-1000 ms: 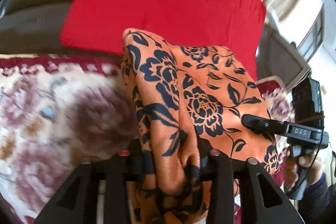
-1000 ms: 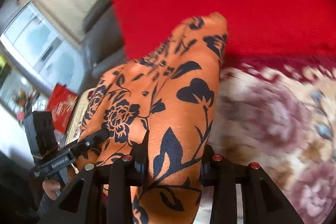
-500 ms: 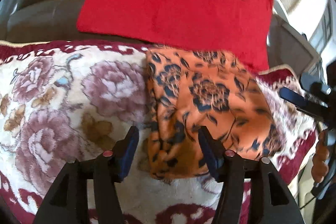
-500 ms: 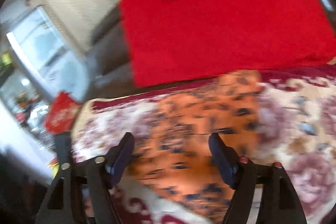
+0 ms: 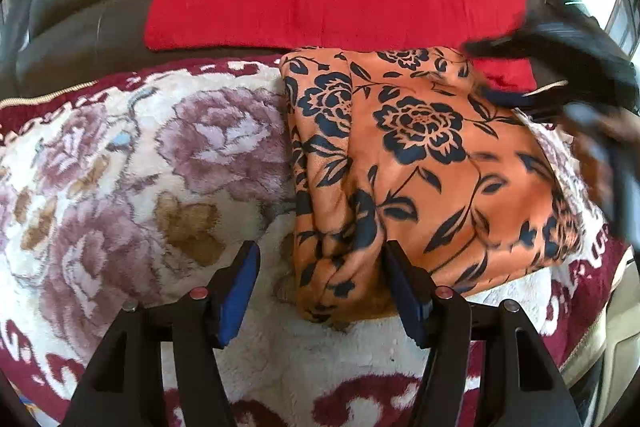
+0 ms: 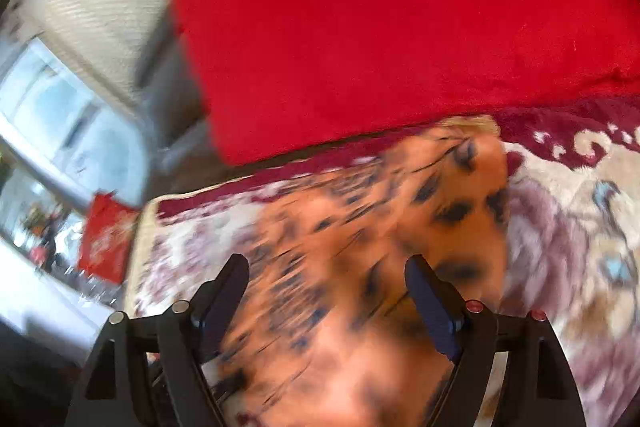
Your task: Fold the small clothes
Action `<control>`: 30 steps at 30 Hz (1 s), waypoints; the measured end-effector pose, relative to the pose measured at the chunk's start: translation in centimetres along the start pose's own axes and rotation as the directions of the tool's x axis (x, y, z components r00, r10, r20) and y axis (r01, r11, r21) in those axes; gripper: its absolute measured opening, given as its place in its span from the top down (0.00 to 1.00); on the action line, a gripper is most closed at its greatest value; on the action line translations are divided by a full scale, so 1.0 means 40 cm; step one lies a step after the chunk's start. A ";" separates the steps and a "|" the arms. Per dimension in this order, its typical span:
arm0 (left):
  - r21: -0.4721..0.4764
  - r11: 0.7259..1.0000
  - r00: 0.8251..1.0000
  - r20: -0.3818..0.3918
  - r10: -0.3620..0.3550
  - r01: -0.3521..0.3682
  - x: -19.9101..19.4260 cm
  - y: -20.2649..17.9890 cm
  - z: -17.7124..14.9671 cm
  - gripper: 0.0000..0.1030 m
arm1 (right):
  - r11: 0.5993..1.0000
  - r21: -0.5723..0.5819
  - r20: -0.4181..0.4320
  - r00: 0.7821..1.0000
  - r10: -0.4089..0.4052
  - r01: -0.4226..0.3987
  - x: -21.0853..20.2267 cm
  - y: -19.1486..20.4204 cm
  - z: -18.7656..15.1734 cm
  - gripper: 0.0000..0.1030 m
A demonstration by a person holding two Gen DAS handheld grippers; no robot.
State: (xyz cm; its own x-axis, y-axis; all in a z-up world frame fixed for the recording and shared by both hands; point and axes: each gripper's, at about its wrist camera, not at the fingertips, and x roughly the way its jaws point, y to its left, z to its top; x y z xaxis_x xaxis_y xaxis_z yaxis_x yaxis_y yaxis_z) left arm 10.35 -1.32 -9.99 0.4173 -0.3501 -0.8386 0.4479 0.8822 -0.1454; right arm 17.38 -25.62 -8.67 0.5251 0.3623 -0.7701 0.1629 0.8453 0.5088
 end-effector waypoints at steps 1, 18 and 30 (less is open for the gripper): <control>0.000 1.000 1.000 0.006 -0.003 0.003 -0.013 0.000 -0.003 0.37 | 0.999 0.048 -0.022 1.000 0.009 -0.007 0.029 -0.039 0.022 0.19; 0.028 0.996 0.992 0.089 0.086 -0.089 -0.113 -0.036 -0.019 0.26 | 0.995 -0.096 0.142 0.989 0.040 -0.027 -0.209 0.092 -0.274 0.17; -0.011 0.977 0.957 0.198 0.210 -0.212 -0.191 -0.061 -0.042 0.13 | 0.974 -0.172 0.190 0.975 -0.114 0.147 -0.266 0.133 -0.564 0.14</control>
State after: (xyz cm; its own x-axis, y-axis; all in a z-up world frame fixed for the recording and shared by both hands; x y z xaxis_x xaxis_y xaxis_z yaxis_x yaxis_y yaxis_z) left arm 4.74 -0.27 -4.08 0.6502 -0.2124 -0.7295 0.3402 0.9399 0.0295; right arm -6.17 -16.11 -6.45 0.6518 0.1824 -0.7362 0.0927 0.9442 0.3160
